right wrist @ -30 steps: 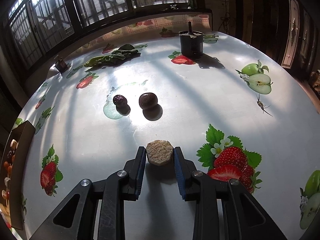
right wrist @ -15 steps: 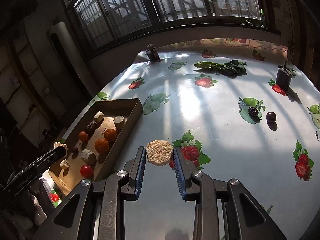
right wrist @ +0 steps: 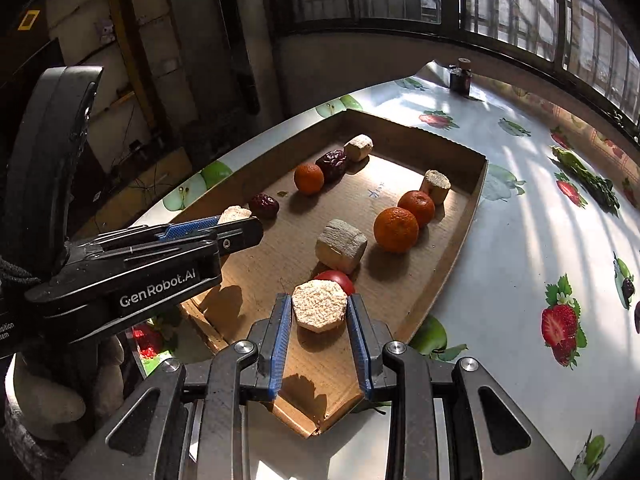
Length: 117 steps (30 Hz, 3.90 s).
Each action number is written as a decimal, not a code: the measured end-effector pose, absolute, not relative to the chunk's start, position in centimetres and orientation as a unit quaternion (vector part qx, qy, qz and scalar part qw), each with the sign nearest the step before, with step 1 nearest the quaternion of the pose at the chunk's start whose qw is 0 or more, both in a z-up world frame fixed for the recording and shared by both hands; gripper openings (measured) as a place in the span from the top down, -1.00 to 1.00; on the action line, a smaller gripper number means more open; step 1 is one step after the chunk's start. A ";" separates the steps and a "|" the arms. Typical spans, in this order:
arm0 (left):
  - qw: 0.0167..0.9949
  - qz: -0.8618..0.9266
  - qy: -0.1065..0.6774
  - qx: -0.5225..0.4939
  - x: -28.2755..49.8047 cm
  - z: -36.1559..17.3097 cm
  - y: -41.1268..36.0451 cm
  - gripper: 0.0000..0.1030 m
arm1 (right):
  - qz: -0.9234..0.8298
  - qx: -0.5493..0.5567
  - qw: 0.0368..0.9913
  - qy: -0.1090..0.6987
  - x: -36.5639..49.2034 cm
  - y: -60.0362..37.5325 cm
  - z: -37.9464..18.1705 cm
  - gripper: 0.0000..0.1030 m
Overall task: Organize fruits
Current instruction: 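Carry the block and cake into the box and open both grippers, then withdraw both grippers from the box toward the remaining foods, then grasp a red date with the left gripper while the right gripper grasps a dark plum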
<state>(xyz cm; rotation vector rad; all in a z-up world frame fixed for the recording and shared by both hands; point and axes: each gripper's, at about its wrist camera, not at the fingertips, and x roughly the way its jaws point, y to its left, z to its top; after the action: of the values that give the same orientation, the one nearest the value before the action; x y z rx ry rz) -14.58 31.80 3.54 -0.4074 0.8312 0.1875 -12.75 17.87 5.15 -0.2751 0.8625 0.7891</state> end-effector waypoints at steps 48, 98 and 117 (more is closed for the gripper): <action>0.905 -0.019 0.405 -0.129 -12.4 8.0 17.1 -0.27 | 0.184 0.114 0.896 0.388 -12.4 -3.0 6.5 -0.39; 0.850 -0.140 0.479 -0.169 9.8 5.9 3.4 -0.28 | 0.054 0.146 0.887 0.435 9.5 -18.4 1.6 0.01; 0.849 -0.165 0.499 -0.052 14.2 1.5 -7.1 0.51 | 0.036 0.206 0.875 0.436 8.1 -23.3 2.1 0.53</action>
<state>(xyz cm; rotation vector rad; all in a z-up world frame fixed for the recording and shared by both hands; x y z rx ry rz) 14.19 -7.14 1.51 -0.1097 1.0518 -0.3472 8.12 -23.29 2.07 0.4304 0.9107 0.0747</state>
